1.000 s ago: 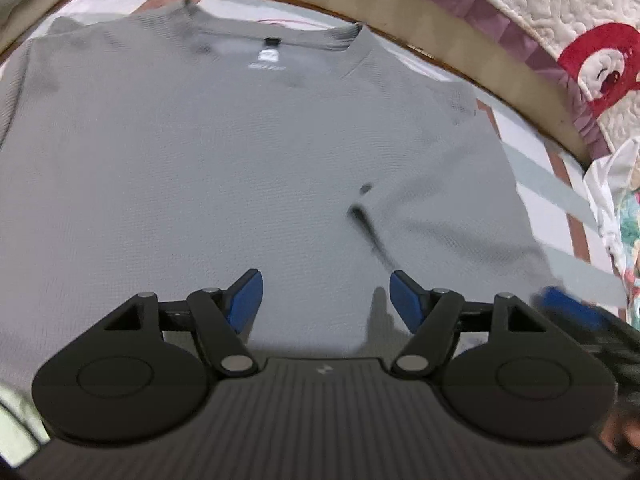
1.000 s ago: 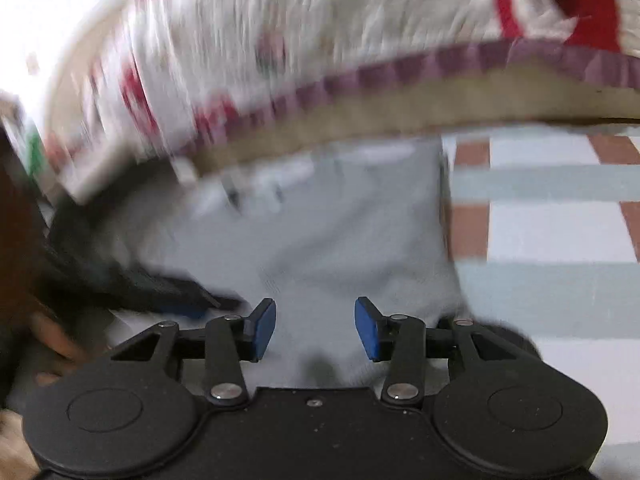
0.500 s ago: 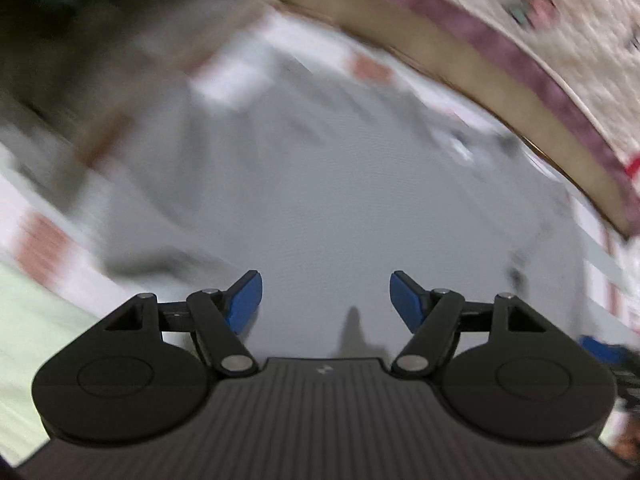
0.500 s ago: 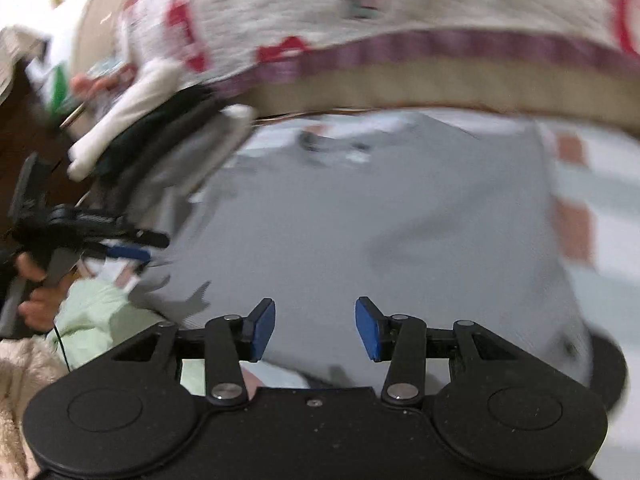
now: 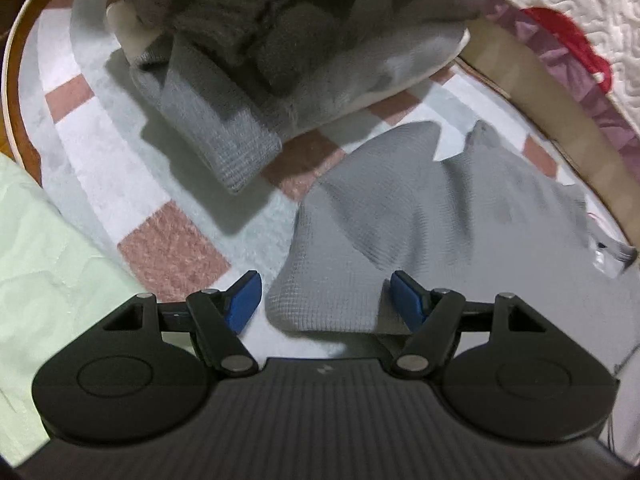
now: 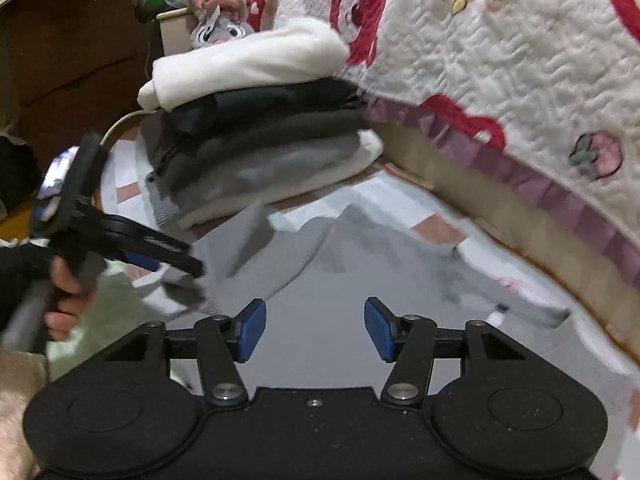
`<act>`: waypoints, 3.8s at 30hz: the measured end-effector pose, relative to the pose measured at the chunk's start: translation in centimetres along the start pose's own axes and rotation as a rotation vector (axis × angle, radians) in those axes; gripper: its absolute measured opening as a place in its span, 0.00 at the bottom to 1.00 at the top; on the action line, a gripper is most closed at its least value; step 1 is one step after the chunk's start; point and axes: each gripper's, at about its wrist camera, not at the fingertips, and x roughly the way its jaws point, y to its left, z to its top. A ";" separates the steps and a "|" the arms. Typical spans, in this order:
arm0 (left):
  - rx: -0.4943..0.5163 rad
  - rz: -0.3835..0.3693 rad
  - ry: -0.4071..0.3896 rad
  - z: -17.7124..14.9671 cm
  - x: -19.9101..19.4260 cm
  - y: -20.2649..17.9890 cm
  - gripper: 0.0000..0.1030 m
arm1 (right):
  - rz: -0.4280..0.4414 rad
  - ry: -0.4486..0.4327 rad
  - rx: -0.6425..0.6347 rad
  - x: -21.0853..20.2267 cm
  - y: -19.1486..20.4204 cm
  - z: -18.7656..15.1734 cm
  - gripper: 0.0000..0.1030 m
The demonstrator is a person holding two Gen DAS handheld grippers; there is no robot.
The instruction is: Fold clothes
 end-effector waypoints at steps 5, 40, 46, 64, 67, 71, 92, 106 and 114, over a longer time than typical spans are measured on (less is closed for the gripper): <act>-0.022 -0.006 0.037 -0.2 1.0 0.3 0.69 | 0.032 0.003 0.154 0.2 0.4 -0.9 0.58; 1.035 -0.242 -0.397 -6.7 -4.7 -10.0 0.07 | 0.280 0.256 0.402 5.8 -5.0 -8.1 0.59; 0.892 -0.380 -0.112 -5.2 -2.4 -8.2 0.07 | 0.130 0.237 0.484 3.1 -10.5 -9.5 0.59; 0.330 -0.604 0.070 0.1 -1.5 0.5 0.60 | 0.377 0.186 0.682 11.1 -10.1 -2.2 0.59; 0.367 -0.480 0.039 -0.1 -0.5 -0.5 0.60 | 0.250 0.213 0.663 13.0 -9.6 -0.4 0.64; 0.343 -0.439 0.028 0.3 -0.1 -0.2 0.60 | 0.066 0.196 0.548 15.4 -7.2 0.6 0.46; 0.495 -0.392 0.104 -2.0 -0.8 -3.4 0.63 | -0.110 -0.065 0.359 4.2 -8.5 -6.9 0.02; 0.583 -0.238 0.120 -3.4 -1.0 -3.1 0.63 | -0.077 0.043 0.352 2.9 -11.5 -4.3 0.39; 0.561 -0.275 0.110 -3.6 -0.5 -3.1 0.63 | 0.337 0.230 0.601 15.7 -12.0 8.6 0.57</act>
